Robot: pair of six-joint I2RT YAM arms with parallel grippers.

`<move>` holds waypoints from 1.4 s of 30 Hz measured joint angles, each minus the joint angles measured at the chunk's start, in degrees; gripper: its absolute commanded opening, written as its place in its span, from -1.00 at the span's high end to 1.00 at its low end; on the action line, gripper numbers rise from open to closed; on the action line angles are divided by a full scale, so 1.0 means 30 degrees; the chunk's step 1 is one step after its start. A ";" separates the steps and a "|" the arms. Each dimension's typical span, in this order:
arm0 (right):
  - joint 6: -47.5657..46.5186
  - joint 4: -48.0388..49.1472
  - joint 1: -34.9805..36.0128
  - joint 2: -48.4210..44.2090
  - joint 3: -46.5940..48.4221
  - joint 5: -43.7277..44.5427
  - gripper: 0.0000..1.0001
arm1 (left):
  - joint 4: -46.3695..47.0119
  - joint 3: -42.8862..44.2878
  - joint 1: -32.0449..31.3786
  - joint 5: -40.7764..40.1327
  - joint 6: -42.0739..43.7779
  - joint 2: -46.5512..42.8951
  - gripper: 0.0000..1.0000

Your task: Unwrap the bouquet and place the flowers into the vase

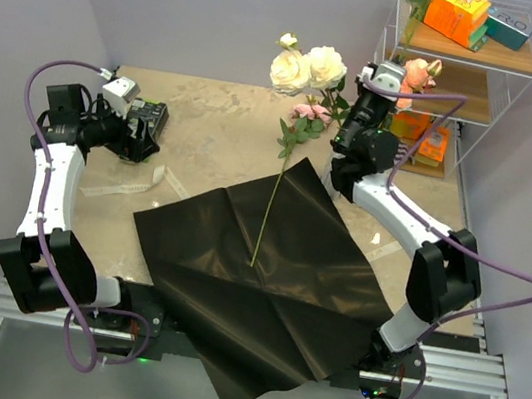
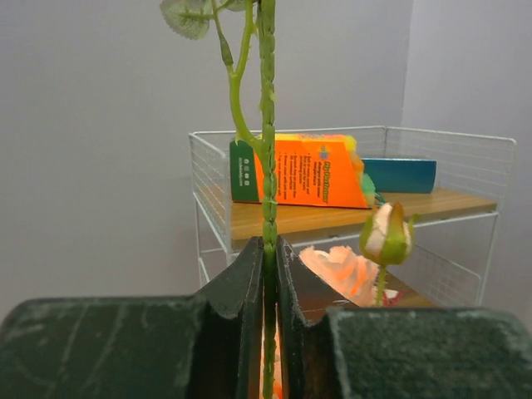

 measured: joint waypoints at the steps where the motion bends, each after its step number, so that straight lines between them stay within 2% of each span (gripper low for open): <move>1: 0.0379 -0.0204 0.0022 -0.0437 -0.0393 0.0124 0.33 | 0.0000 0.0000 0.0000 0.0000 -0.0007 0.0000 -0.98; 3: 0.1107 -0.0729 0.0036 -0.1479 -0.1107 0.0459 -0.02 | 0.0000 0.0000 0.0000 0.0022 -0.0007 0.0000 -0.99; 7: 0.2492 -0.2193 0.0117 -0.3759 -0.2098 0.0430 -0.20 | -0.0015 0.0000 0.0000 0.0146 -0.0007 -0.0007 -0.99; 13: 0.4459 -0.5603 0.0146 -0.5450 -0.2186 -0.0634 -0.40 | -0.0175 0.0000 0.0000 0.0240 -0.0015 -0.0182 -0.98; 23: 0.7045 -1.3602 0.0146 -0.5333 -0.0328 -0.4998 -0.42 | -0.0656 0.0036 0.0000 0.0321 -0.0015 -0.0940 -0.98; 28: 0.8102 -1.6087 0.0160 -0.6309 -0.0437 -0.7628 -0.42 | -0.0933 0.0058 0.0000 0.0415 -0.0015 -0.1151 -0.98; 33: 0.9347 -1.7515 0.0160 -0.8925 -0.0787 -0.9763 -0.35 | -0.1362 0.0153 0.0000 0.0758 -0.0015 -0.1246 -0.98; 37: 1.0200 -1.9052 0.0386 -0.9836 0.1552 -1.1606 -0.32 | -0.1836 0.0466 0.0000 0.1005 0.0000 -0.1246 -0.98; 40: 1.0061 -2.0072 0.2004 -0.9850 0.4029 -1.2218 -0.34 | -0.2229 0.0874 0.0000 0.1217 0.0007 -0.1246 -0.98; 42: 0.9384 -2.0852 0.3876 -0.9741 0.5231 -1.2167 -0.35 | -0.2382 0.0962 0.0000 0.1311 0.0007 -0.1246 -0.98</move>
